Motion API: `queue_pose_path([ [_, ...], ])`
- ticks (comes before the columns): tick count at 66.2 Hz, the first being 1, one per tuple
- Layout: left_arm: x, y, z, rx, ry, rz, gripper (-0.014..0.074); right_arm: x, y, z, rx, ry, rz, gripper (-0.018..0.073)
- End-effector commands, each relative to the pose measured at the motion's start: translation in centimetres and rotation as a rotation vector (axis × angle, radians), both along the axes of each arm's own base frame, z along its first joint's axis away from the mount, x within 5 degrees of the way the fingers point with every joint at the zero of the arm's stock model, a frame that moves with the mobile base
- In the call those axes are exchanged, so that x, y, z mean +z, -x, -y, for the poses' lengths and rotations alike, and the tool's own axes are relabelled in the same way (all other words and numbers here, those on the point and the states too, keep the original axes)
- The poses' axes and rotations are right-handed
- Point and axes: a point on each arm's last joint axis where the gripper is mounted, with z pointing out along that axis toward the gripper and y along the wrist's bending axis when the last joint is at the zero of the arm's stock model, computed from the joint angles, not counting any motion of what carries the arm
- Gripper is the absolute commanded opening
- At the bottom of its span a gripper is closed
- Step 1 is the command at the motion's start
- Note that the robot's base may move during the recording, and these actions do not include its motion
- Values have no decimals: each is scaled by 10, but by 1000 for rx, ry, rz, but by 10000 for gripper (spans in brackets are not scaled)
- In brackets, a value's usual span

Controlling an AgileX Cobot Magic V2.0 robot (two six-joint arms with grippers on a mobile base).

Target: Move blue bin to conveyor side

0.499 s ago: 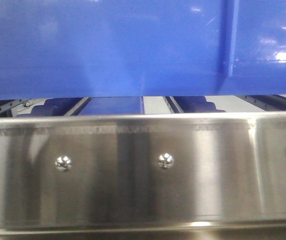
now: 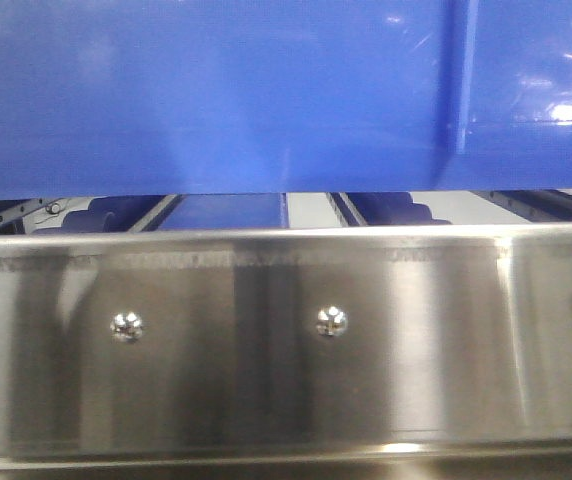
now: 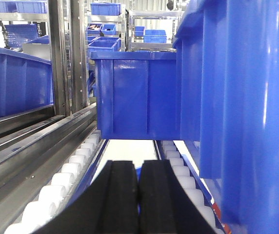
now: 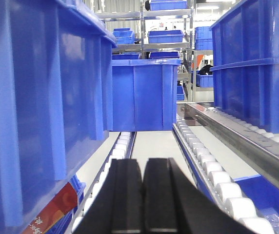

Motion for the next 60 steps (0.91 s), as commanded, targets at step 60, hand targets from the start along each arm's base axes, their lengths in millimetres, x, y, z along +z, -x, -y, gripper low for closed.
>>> queue_pose_path([
  [60, 78, 23, 1, 12, -75, 38, 83, 77, 24, 0, 27, -34, 119, -27],
])
